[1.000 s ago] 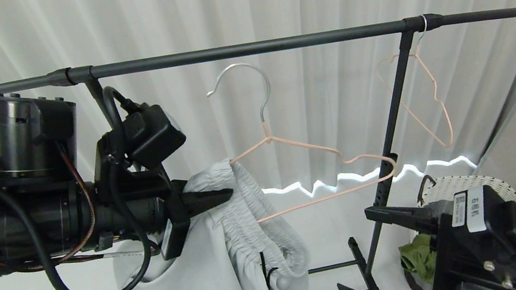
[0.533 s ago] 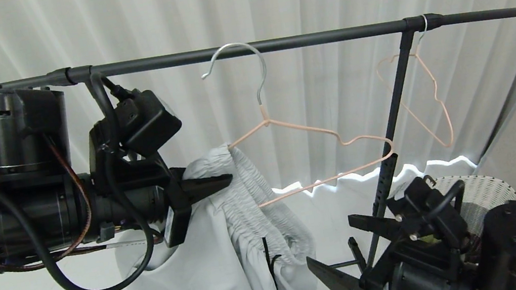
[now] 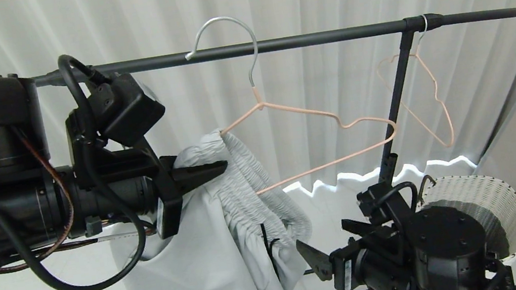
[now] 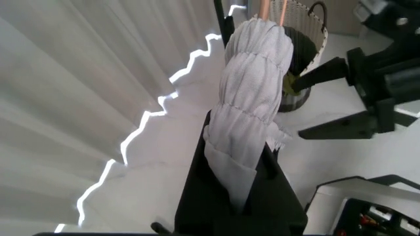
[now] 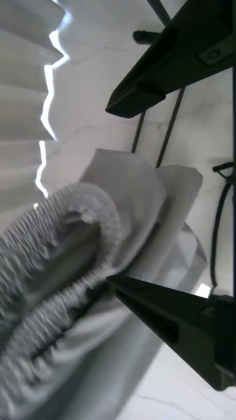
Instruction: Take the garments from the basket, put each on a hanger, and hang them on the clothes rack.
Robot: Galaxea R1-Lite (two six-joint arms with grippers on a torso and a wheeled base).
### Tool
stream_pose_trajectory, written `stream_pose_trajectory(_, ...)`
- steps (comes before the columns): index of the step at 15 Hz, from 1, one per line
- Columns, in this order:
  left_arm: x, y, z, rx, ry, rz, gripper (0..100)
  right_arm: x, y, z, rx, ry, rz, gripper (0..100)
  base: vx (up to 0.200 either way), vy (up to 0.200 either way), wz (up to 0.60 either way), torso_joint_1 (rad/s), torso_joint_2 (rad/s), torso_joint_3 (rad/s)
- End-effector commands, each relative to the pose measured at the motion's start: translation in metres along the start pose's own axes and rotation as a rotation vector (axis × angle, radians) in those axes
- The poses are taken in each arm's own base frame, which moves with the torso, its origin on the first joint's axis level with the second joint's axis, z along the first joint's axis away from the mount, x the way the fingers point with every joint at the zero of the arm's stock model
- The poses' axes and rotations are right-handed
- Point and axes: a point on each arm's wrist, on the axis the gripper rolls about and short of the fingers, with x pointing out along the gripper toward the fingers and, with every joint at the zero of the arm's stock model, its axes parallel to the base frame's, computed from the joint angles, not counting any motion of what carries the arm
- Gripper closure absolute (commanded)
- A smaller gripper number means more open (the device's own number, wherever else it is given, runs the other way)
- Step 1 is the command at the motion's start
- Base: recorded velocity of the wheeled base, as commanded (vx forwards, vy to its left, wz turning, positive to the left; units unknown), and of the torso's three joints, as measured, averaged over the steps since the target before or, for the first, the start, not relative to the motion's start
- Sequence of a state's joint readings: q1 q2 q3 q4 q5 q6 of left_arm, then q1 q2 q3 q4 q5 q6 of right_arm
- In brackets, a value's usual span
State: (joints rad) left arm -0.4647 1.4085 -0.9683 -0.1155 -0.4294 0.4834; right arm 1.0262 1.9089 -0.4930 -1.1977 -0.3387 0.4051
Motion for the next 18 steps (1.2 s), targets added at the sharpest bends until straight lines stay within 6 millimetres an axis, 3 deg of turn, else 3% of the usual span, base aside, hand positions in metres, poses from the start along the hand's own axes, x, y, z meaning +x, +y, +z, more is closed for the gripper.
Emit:
stream_pose_trajectory(1,-0.004,-0.001,0.003,0.007,-0.014,0.005,100,0.012,-0.004,0.0,0.008,-0.011,-0.025,0,0.0,0.0,0.0,0.0,0.0,0.0)
stream_pose_trajectory(8,-0.004,-0.001,0.006,0.022,-0.042,0.013,100,0.026,-0.012,-0.008,0.004,-0.002,-0.085,0,0.0,0.0,0.0,0.0,0.0,0.0)
stream_pose_trajectory(9,-0.004,-0.001,0.006,0.021,-0.041,0.013,100,0.027,-0.011,-0.009,0.003,0.0,-0.086,100,0.0,0.0,0.0,0.0,0.0,0.0)
stream_pose_trajectory(13,-0.004,-0.005,-0.002,0.014,-0.01,0.017,100,0.022,-0.021,-0.011,-0.008,0.0,-0.155,100,0.0,0.0,0.0,0.0,0.0,0.0)
stream_pose_trajectory(18,-0.015,-0.016,-0.019,0.006,0.069,0.081,100,0.013,-0.062,0.01,-0.026,-0.048,-0.305,100,0.0,0.0,0.0,0.0,0.0,0.0)
